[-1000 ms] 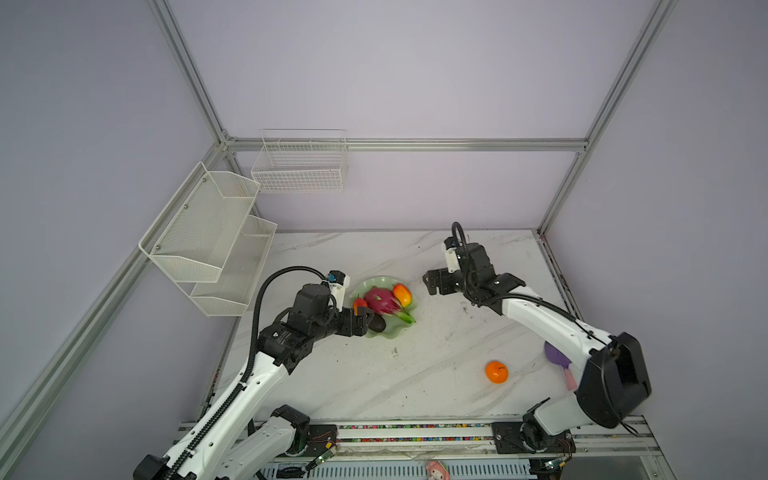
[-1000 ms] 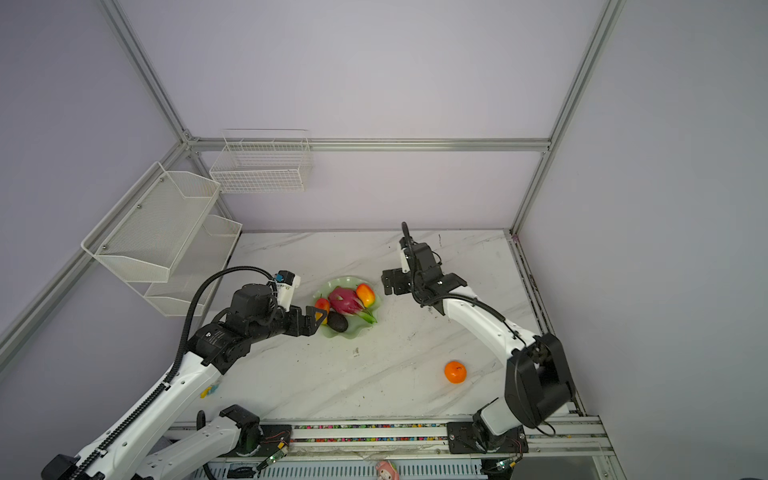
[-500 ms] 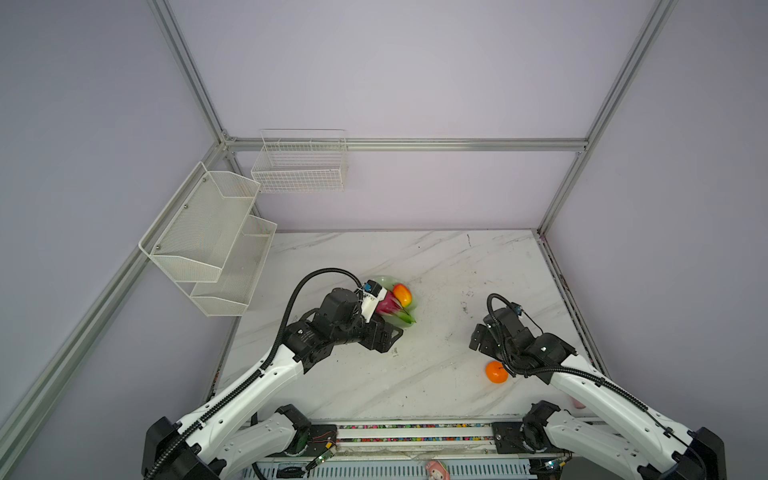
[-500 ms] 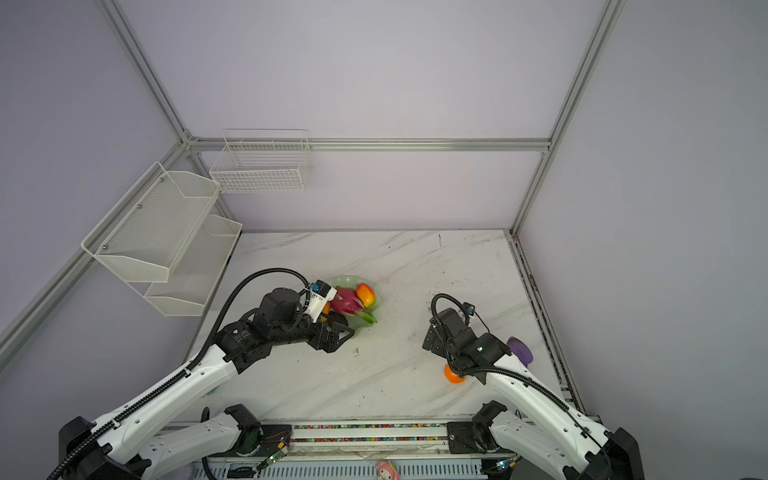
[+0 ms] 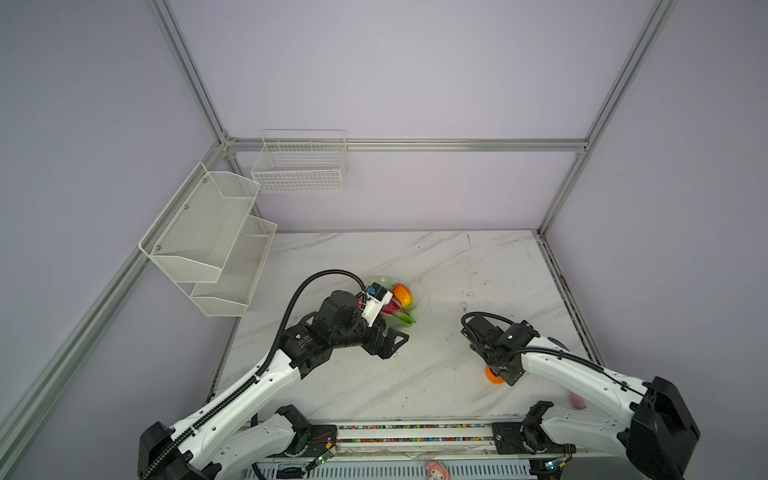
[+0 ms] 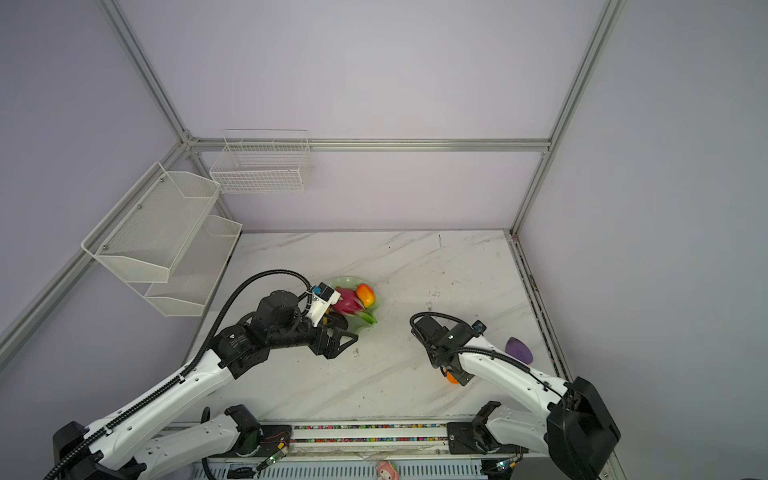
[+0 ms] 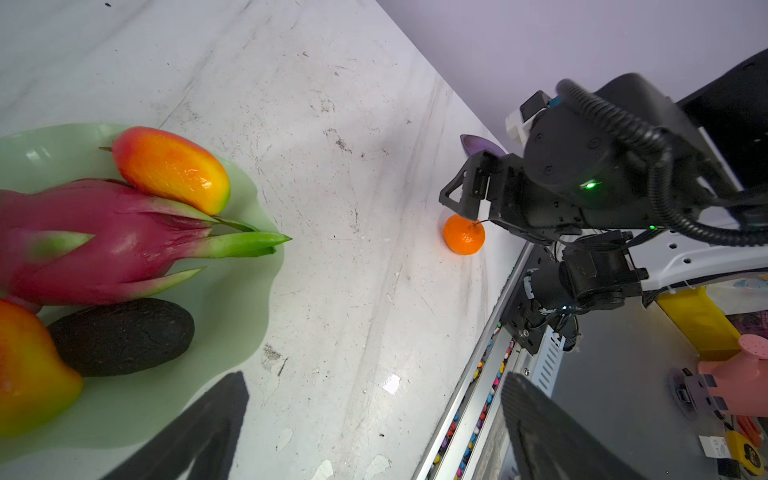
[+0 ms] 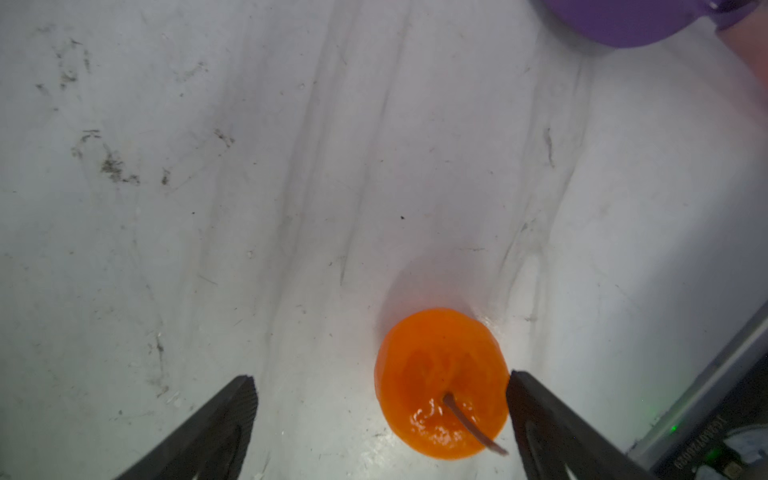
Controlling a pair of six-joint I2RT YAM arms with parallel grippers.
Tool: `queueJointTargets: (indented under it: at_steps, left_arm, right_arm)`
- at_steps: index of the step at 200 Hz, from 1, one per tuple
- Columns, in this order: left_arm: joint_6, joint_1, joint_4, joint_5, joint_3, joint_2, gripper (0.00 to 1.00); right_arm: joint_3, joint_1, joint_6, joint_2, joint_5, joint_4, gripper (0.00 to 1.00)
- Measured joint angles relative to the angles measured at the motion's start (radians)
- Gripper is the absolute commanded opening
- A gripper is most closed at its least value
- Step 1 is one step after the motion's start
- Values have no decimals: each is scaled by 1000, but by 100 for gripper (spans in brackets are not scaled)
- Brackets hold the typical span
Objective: Place and organize the fake fruits in the fruit bowl
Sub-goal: 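Carry the tangerine with the right gripper and place it in the bowl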
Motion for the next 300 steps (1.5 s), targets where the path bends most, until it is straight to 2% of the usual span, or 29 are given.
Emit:
queueJointTargets:
  at_steps: [21,73,98,120,136,162,190,210,249,273,300]
  left_arm:
    - [0,0,2,-2,0,-27,97]
    - [0,0,9,-3,0,-44,97]
    - [0,0,9,-4,0,-43,97]
    - [0,0,8,-13,0,-40,97]
    - [1,0,7,-23,0,-39,97]
    - [7,0,1,-46,0,-38,97]
    - [9,0,-1,-80,0,-38,97]
    - [7,0,-6,-136,0,-38,97]
    - [-8,19,-36,-347,0,-49,97]
    - [-31,60,-91,-463,0,-77,97]
    - [-79,95,-181,-534,0,-121,97]
  right_arm:
    - [0,3,53,63,-14,0,97]
    - [-30,5,95,69,-46,61,97]
    - [-47,6,97,79,-58,82,89]
    - [-47,7,97,81,-59,108,76]
    - [-47,7,91,81,-60,126,70]
    - [-47,7,83,81,-56,147,62]
    - [-45,7,45,77,-28,169,60]
    - [-22,8,-38,73,4,216,58]
    - [146,15,-330,110,34,368,58]
    - [276,36,-518,166,-3,485,58]
    - [377,76,-694,229,-89,584,59]
